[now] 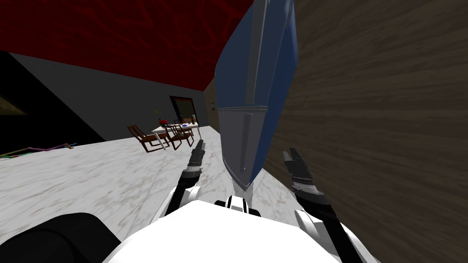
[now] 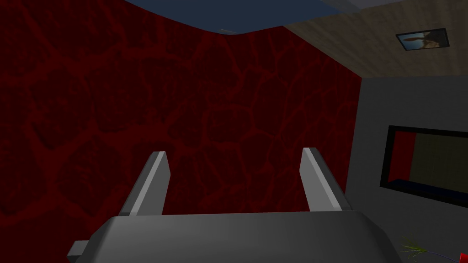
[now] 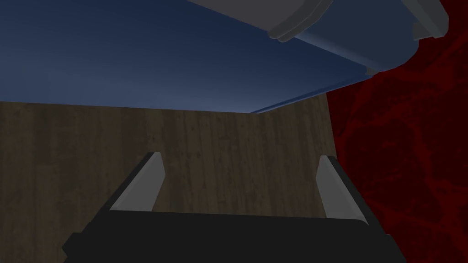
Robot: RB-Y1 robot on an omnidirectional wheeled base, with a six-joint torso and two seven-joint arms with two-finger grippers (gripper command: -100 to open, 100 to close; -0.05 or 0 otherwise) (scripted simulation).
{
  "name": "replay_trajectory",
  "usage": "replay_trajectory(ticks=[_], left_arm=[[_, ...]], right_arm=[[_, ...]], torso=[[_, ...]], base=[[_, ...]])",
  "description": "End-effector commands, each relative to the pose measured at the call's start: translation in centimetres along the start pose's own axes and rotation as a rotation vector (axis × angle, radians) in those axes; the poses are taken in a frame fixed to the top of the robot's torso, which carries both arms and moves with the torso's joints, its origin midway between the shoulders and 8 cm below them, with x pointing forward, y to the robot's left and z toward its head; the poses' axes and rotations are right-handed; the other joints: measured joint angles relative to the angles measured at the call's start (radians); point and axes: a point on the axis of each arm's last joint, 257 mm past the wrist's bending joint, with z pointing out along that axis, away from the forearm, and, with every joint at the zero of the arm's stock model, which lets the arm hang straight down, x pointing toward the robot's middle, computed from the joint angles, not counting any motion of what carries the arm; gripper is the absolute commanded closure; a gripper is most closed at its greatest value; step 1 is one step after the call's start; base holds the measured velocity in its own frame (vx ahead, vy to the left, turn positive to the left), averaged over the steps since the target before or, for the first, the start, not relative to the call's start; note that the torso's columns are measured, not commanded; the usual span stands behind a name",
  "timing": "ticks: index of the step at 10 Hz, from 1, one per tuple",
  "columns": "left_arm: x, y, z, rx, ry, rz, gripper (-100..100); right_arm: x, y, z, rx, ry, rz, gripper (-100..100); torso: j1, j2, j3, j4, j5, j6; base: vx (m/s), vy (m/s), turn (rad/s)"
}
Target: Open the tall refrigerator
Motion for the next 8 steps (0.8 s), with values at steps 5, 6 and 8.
replay_trajectory(ticks=[5,6,8], left_arm=[[0.0,0.0,0.0,0.0,0.0,0.0,0],[0.0,0.0,0.0,0.0,0.0,0.0,0],[0.0,0.0,0.0,0.0,0.0,0.0,0]], right_arm=[[0.3,-1.2,0.9,0.043,0.143,-0.153,-100],[0.1,-1.4,1.2,0.055,0.173,-0.197,-100],[0.0,-1.6,1.5,0.064,0.21,-0.248,-100]], torso=[[0.0,0.0,0.0,0.0,0.0,0.0],[-0.001,0.0,0.0,0.0,0.0,0.0],[0.0,0.0,0.0,0.0,0.0,0.0]], base=[[0.033,0.055,-0.068],[0.023,0.052,-0.088],[0.029,0.057,-0.055]])
